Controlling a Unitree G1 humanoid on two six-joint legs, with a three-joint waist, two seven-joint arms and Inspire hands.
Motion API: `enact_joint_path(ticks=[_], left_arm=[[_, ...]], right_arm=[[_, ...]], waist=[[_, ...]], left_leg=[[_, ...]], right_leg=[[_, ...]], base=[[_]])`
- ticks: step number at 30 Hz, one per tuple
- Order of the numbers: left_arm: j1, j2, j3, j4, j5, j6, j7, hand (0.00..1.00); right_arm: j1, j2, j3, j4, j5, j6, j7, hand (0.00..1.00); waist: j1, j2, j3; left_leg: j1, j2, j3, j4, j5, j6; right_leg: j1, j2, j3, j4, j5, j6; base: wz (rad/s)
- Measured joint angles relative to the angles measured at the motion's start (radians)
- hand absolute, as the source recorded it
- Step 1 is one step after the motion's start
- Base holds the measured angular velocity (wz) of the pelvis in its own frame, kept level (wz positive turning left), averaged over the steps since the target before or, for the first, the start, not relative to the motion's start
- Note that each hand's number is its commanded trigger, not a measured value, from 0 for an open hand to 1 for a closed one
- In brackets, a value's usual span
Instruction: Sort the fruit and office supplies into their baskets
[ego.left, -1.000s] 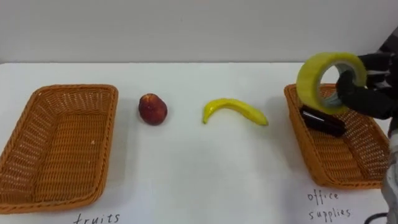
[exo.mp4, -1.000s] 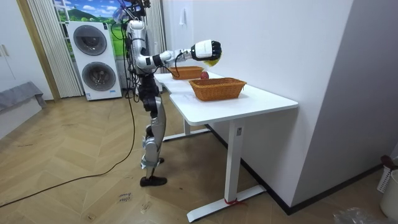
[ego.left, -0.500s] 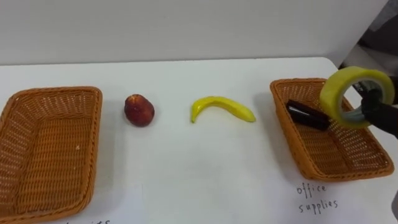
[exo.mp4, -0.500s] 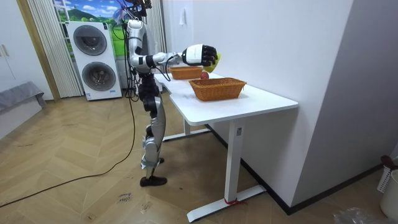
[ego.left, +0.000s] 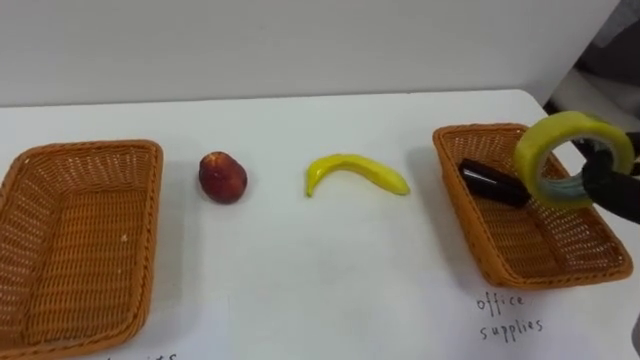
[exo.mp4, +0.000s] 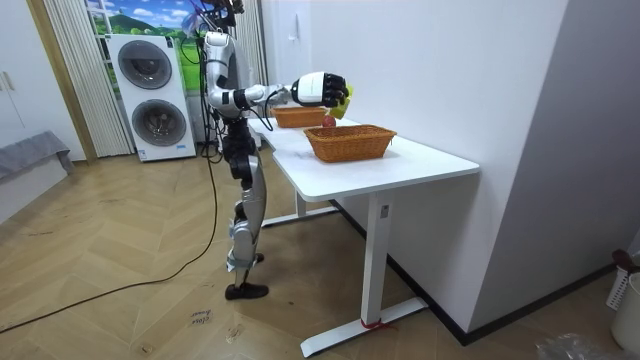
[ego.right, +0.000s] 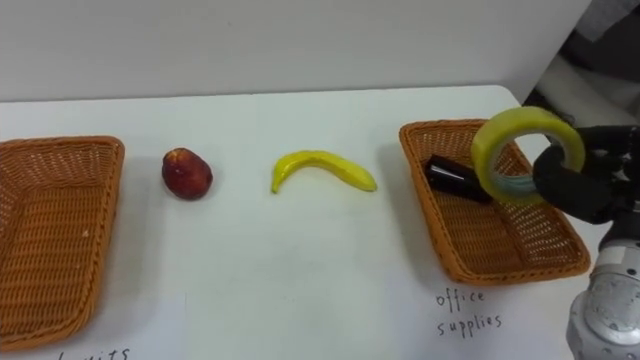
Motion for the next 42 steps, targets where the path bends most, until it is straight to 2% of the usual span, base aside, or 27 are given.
enact_joint_path(ticks=[7,17,42], left_arm=[[0.001,-0.002,-0.001,0.000,0.000,0.013,0.000,0.00],[0.008,-0.002,-0.002,-0.019,0.000,0.013,0.002,0.00],[0.014,-0.003,-0.002,-0.020,-0.001,0.015,0.005,0.00]], right_arm=[[0.000,0.000,0.003,0.007,-0.016,0.008,0.003,0.00],[-0.004,-0.001,0.002,0.011,-0.014,0.008,0.002,0.00],[-0.004,-0.001,0.002,0.011,-0.013,0.008,0.002,0.00]], waist=[[0.005,-0.005,-0.0015],[0.005,-0.009,-0.0014],[0.006,-0.003,-0.0007]], left_leg=[[0.000,0.000,0.000,-0.002,0.000,0.000],[0.002,0.000,0.000,0.002,0.000,0.000],[0.002,0.001,0.000,0.002,0.000,0.000]], right_leg=[[-0.001,0.000,-0.001,0.000,0.000,0.000],[0.002,0.000,-0.001,0.001,0.000,0.000],[-0.005,0.001,-0.001,0.014,0.000,0.000]], base=[[0.00],[0.00],[0.00]])
